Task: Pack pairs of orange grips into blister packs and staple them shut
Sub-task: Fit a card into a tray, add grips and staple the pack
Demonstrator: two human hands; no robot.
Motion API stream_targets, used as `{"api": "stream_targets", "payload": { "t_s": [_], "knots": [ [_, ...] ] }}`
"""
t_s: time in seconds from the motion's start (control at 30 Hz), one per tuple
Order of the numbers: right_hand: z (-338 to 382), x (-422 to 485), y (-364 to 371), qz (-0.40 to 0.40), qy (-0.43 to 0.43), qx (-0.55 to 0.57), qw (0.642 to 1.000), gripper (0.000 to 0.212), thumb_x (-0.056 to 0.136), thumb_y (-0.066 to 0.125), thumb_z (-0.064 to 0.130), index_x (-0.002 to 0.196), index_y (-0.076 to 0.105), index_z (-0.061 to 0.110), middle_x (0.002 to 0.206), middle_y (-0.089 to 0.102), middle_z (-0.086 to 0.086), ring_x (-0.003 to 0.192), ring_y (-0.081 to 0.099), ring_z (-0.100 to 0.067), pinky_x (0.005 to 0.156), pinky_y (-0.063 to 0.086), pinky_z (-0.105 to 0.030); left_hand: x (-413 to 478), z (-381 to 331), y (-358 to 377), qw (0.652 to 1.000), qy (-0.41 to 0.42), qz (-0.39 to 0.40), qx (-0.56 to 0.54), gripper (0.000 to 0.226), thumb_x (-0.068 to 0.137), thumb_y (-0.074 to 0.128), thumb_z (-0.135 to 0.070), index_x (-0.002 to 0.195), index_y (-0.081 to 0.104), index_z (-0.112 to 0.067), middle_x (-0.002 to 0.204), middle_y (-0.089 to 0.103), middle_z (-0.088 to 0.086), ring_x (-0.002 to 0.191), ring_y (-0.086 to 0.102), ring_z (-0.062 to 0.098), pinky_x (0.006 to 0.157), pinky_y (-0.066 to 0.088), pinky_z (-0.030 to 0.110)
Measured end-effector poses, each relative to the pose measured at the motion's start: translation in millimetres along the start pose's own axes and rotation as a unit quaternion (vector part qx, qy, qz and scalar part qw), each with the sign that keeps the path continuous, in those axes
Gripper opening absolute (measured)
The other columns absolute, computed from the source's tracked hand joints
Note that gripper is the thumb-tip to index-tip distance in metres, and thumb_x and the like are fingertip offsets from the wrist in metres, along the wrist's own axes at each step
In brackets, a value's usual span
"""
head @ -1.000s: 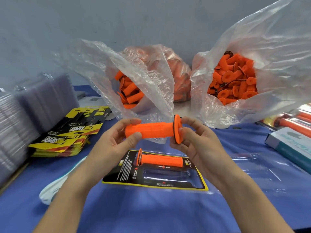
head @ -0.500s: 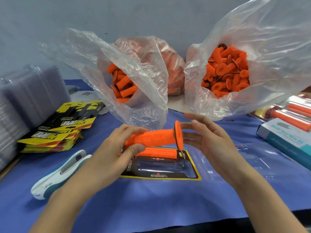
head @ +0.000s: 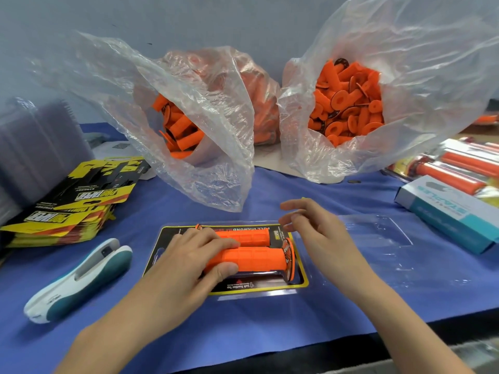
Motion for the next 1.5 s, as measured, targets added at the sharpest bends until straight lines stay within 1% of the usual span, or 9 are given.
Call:
{"api": "stream_targets", "payload": {
  "t_s": [0.37,0.5,0.7,0.8,0.9,1.17,1.3,1.43,1.5],
  "knots": [
    [2.3,-8.4,11.4,0.047,-0.058,-0.145,0.987,0.024,0.099,0.043,0.022,0.103,0.061,0.037,0.089,0.068,0.019,0.082,0.062,0.0,0.068,0.043,-0.012,-3.5,-11.4,6.2,0.998,0.03,-0.002,0.048,0.041,0.097,0.039,-0.056,0.124,0.061,-0.035,0.114,0.053,-0.022,0.106,0.046,0.004,0.092,0.029,0.021],
    [3.4,-9.4,12.2,0.053,-0.069,-0.172,0.981,0.024,0.1,0.043,0.021,0.101,0.062,0.036,0.091,0.068,0.018,0.084,0.062,0.001,0.072,0.045,-0.015,-2.8,-7.3,-8.7,0.998,0.028,-0.064,0.011,0.035,0.098,0.042,-0.049,0.121,0.063,-0.032,0.11,0.056,-0.022,0.104,0.047,0.002,0.091,0.036,0.024],
    [6.2,-12.5,12.7,0.059,-0.083,-0.17,0.98,0.017,0.097,0.05,0.027,0.102,0.064,0.034,0.094,0.064,0.022,0.088,0.061,-0.002,0.073,0.044,-0.017,-2.7,28.6,-20.7,0.986,-0.09,-0.137,-0.018,0.032,0.1,0.045,-0.044,0.128,0.056,-0.032,0.118,0.05,-0.018,0.115,0.045,0.006,0.095,0.039,0.03],
    [8.6,-15.6,15.8,0.067,-0.108,-0.229,0.965,0.021,0.096,0.049,0.037,0.111,0.063,0.036,0.11,0.054,0.021,0.098,0.057,-0.005,0.088,0.041,-0.028,-5.6,53.5,-19.6,0.973,-0.169,-0.148,-0.058,0.026,0.1,0.047,-0.031,0.125,0.057,-0.029,0.118,0.055,-0.013,0.117,0.049,0.011,0.096,0.036,0.029],
    [9.1,-18.1,22.0,0.101,-0.12,-0.309,0.938,0.031,0.094,0.043,0.046,0.119,0.06,0.039,0.123,0.048,0.023,0.108,0.048,0.0,0.099,0.03,-0.027,-8.0,60.1,-17.0,0.972,-0.185,-0.129,-0.07,0.024,0.1,0.046,-0.033,0.121,0.058,-0.031,0.117,0.057,-0.016,0.117,0.048,0.008,0.092,0.03,0.022],
    [8.0,-18.2,23.8,0.119,-0.134,-0.348,0.92,0.041,0.091,0.033,0.057,0.122,0.055,0.042,0.127,0.048,0.026,0.109,0.045,-0.001,0.102,0.03,-0.027,-3.2,8.0,-12.0,0.996,-0.032,-0.082,0.001,0.043,0.096,0.042,-0.054,0.128,0.058,-0.031,0.134,0.05,-0.015,0.128,0.04,0.006,0.109,0.029,0.029],
    [12.8,-19.8,25.0,0.102,-0.149,-0.359,0.916,0.032,0.094,0.045,0.049,0.122,0.057,0.04,0.124,0.051,0.023,0.108,0.047,-0.004,0.099,0.03,-0.026,4.1,-10.3,0.4,0.999,0.012,-0.028,0.035,0.044,0.096,0.037,-0.054,0.127,0.059,-0.032,0.136,0.052,-0.012,0.131,0.043,0.011,0.118,0.023,0.04],
    [15.8,-15.7,7.1,0.067,-0.096,-0.204,0.972,0.029,0.094,0.055,0.04,0.123,0.06,0.037,0.12,0.058,0.026,0.113,0.049,0.006,0.096,0.035,-0.014,6.9,-6.8,4.7,0.999,0.029,-0.003,0.029,0.046,0.097,0.032,-0.054,0.123,0.062,-0.031,0.128,0.055,-0.014,0.126,0.046,0.005,0.121,0.017,0.036],
    [10.8,-8.0,-25.7,-0.018,-0.046,-0.149,0.988,0.028,0.095,0.055,0.034,0.122,0.061,0.036,0.12,0.061,0.025,0.114,0.051,0.007,0.09,0.038,-0.012,7.6,-5.5,4.1,0.999,0.03,-0.005,0.021,0.046,0.096,0.033,-0.056,0.123,0.061,-0.032,0.128,0.055,-0.016,0.125,0.045,0.003,0.12,0.014,0.031]
  ]
}}
Point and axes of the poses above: each hand's wrist, its own x-axis towards the middle knuckle, its own y-axis out of the palm, z = x × y, the point moved 5 cm from there along x, towards the middle knuckle
